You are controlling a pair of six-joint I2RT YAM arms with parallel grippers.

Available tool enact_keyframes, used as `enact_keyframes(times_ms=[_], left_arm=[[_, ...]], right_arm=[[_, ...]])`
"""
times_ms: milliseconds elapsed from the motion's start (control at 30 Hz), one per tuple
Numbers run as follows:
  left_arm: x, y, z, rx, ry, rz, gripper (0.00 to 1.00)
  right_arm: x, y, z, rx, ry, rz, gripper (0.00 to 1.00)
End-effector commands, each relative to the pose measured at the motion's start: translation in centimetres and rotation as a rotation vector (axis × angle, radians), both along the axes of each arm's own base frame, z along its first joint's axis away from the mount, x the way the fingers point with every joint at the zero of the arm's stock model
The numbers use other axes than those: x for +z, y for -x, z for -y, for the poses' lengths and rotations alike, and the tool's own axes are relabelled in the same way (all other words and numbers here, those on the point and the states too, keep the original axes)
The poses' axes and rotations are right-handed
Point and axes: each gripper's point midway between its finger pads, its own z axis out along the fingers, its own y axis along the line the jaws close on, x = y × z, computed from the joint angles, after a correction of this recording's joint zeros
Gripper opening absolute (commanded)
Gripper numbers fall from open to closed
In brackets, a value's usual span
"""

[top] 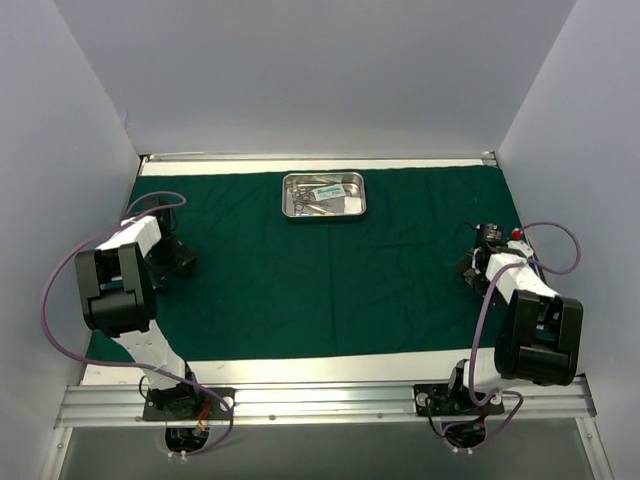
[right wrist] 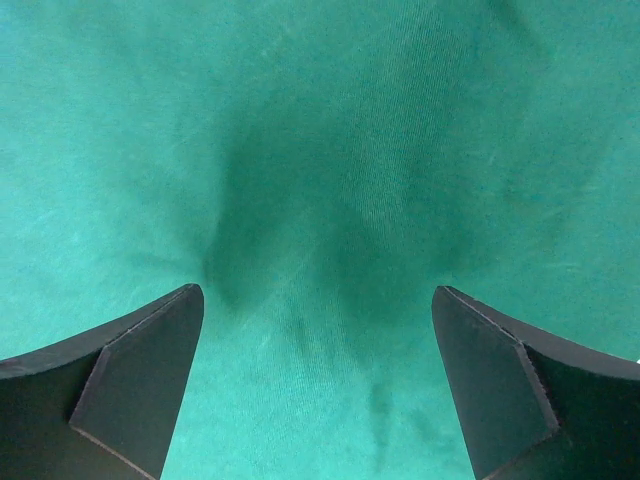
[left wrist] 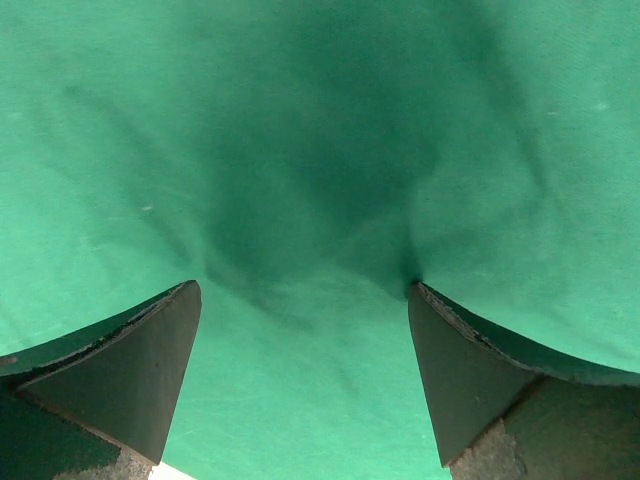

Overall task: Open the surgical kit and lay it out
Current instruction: Smooth out the surgical kit at the center of the board.

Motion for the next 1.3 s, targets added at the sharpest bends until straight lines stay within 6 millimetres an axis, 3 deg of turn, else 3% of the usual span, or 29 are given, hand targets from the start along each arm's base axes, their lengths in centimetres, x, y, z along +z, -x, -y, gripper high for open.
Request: enact_keyframes(times_ms=[0, 100, 200, 300, 467, 633, 833, 1000, 1133, 1167, 1233, 1267], left_arm=[[2.0, 0.8, -1.2, 0.021, -0.08, 0.008, 0.94], [3.6, 0.5, -1.1, 0.016, -0.107, 0.063, 0.94], [3.3, 0.6, -1.4, 0.026, -0.119, 0.067, 0.94], [2.4, 0.8, -1.4, 0.03, -0.106, 0.04, 0.94], [0.8, 1.2, -1.5, 0.055, -0.064, 0.007, 0.94], [-0.9, 2.9, -2.3, 0.119, -0.022, -0.037, 0.94], [-0.6, 4.7, -3.6, 0.195, -0.031, -0.059, 0.94], [1.4, 3.9, -4.2, 0.224, -0.04, 0.005, 0.94], [4.1, 2.2, -3.7, 0.158, -0.089, 0.053, 0.94], [5.8, 0.9, -4.2, 0.129, -0.151, 0.08, 0.94], [7.3, -1.0, -2.5, 0.019, -0.186, 0.103, 0.94], [8.7, -2.8, -1.2, -0.036, -0.198, 0.15, 0.94]], right_arm=[[3.0, -1.3, -0.4, 0.069, 0.023, 0.054, 0.92], [3.9, -2.2, -2.6, 0.159, 0.014, 0.08, 0.92], [3.9, -3.1, -5.8, 0.257, 0.0, 0.093, 0.92], [2.5, -3.0, -8.0, 0.3, -0.026, 0.067, 0.92], [0.0, -2.0, -8.6, 0.286, -0.036, 0.029, 0.92], [-1.4, -0.4, -8.3, 0.261, -0.035, -0.022, 0.92], [-2.0, 1.9, -7.7, 0.193, -0.032, -0.061, 0.92], [-0.4, 1.8, -6.6, 0.155, -0.005, -0.032, 0.93], [2.2, -0.2, -6.3, 0.209, 0.04, 0.03, 0.93], [3.2, -1.2, -6.4, 0.23, 0.045, 0.059, 0.93], [4.3, -2.3, -7.3, 0.299, 0.047, 0.089, 0.92], [5.1, -3.1, -7.7, 0.325, 0.048, 0.115, 0.92]])
